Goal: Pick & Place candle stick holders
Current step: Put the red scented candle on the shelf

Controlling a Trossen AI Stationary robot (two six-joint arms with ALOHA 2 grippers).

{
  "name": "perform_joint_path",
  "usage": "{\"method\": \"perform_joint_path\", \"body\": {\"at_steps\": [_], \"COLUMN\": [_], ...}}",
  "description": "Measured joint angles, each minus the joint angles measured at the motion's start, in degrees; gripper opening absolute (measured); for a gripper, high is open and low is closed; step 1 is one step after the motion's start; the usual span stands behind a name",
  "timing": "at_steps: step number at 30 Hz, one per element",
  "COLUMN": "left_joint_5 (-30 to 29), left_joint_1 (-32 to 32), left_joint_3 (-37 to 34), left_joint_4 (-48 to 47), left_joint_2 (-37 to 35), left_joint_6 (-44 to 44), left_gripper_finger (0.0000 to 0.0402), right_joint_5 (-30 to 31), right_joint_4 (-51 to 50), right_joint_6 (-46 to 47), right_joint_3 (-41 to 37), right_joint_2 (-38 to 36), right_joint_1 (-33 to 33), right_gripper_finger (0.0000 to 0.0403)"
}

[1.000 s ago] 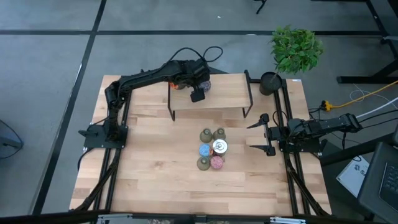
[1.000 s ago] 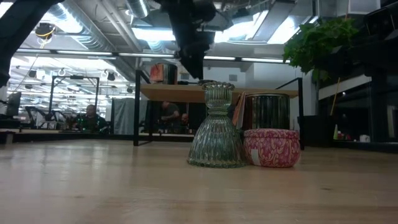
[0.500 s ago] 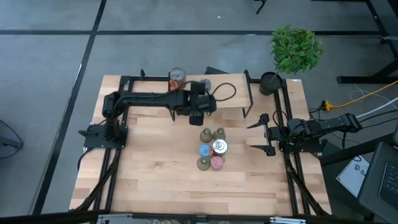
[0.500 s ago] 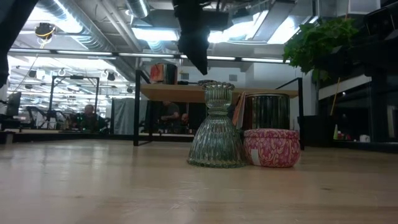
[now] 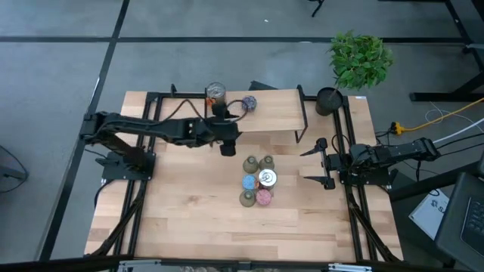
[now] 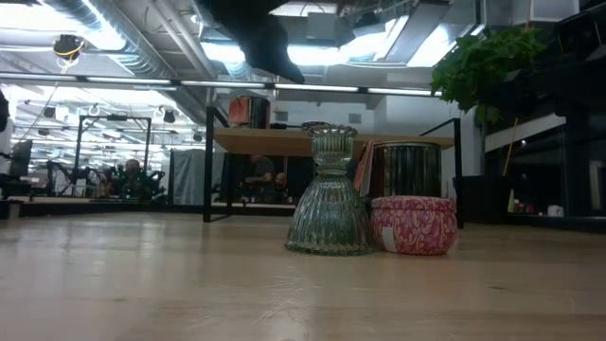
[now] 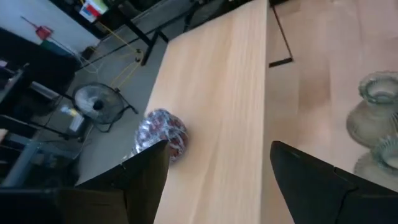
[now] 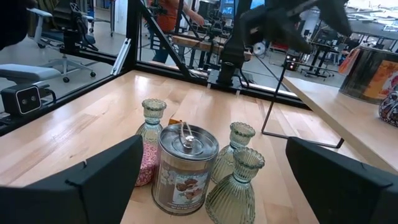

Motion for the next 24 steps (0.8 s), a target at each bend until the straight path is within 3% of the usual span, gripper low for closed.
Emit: {"method": "perform_joint_path", "body": {"at_steps": [4, 13, 20, 24], "left_joint_5": [2.53, 3.42, -1.73, -1.44], "left_joint_1": [2.36, 5.74, 4.60, 3.78], "left_joint_3": [-3.50, -3.52, -3.52, -3.50], "left_joint_4": [4.54, 12.89, 19.48, 19.18], "left_joint_2": [-0.63, 3.89, 6.48, 7.00], "left_joint_6": [0.05, 6.02, 5.64, 5.51], "left_gripper_finger": [0.0274, 0.0274, 0.0274, 0.0274], "right_joint_5": [0.00, 0.00, 0.00, 0.00], "right_joint_4": [0.02, 0.00, 0.02, 0.00], "right_joint_6": [0.00, 0.00, 0.00, 0.00], "right_joint_3": [-0.01, 0.01, 0.00, 0.00], "right_joint_2": [0.00, 0.00, 0.00, 0.00], "right_joint_1": [0.00, 0.02, 0.00, 0.02], "right_gripper_finger": [0.0398, 0.0398, 0.0398, 0.0398]}}
